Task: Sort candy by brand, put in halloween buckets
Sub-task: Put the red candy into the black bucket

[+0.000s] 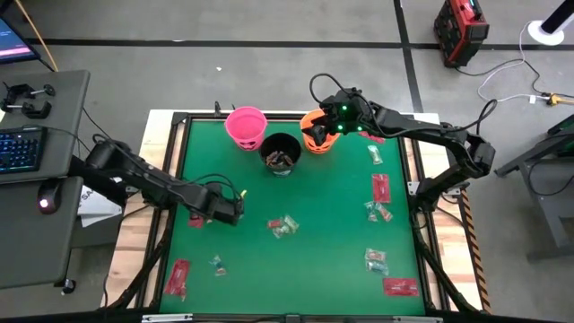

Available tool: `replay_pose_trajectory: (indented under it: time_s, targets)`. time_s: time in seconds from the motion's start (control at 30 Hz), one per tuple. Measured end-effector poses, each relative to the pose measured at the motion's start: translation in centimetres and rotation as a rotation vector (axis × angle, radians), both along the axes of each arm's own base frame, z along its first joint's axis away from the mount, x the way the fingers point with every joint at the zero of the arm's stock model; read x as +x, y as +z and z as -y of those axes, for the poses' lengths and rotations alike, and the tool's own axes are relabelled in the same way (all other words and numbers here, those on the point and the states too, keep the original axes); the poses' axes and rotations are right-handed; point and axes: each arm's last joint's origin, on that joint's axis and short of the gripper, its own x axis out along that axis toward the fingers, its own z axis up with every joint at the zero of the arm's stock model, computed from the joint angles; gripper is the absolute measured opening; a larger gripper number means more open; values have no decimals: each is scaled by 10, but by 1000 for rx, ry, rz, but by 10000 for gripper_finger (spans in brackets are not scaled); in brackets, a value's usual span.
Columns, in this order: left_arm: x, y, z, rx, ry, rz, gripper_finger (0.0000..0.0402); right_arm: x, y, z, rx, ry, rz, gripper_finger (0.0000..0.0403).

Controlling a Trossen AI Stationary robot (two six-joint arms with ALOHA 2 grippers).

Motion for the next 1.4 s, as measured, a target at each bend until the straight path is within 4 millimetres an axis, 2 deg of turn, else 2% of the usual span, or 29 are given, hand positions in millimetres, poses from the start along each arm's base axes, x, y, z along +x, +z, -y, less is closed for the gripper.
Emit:
replay_pose_trajectory:
  time_s: [0.13, 0.3, 0.37, 0.5, 0.63, 0.77, 0.83, 0.97, 1.17, 1.4]
  targets:
    - [2, -5, 2, -19, -66, -42, 136, 0, 0, 0, 0, 0, -1, 278]
    - [0, -3, 1, -17, -116, -50, 25, 0, 0, 0, 1, 0, -2, 278]
    - [-2, 2, 0, -13, -130, -27, 18, 0, 0, 0, 1, 0, -2, 278]
    - [-12, 27, -5, 2, -164, 57, 22, 0, 0, 0, 2, 0, -3, 278]
    - [-25, 70, -14, 117, -207, 229, 8, 0, 0, 0, 9, -5, 0, 278]
    - [-27, 105, -39, 290, -245, 384, 7, 2, 4, 3, 87, -73, 82, 278]
    - [-24, 112, -54, 335, -277, 386, 6, 3, 9, 5, 107, -91, 147, 278]
    - [-3, 111, -86, 378, -341, 414, 5, 6, 18, 8, 103, -102, 253, 278]
    - [48, 104, -124, 446, -500, 557, 5, 8, 24, 9, 91, -101, 313, 278]
    - [97, 105, -151, 495, -677, 467, 48, 8, 24, 9, 114, -111, 321, 278]
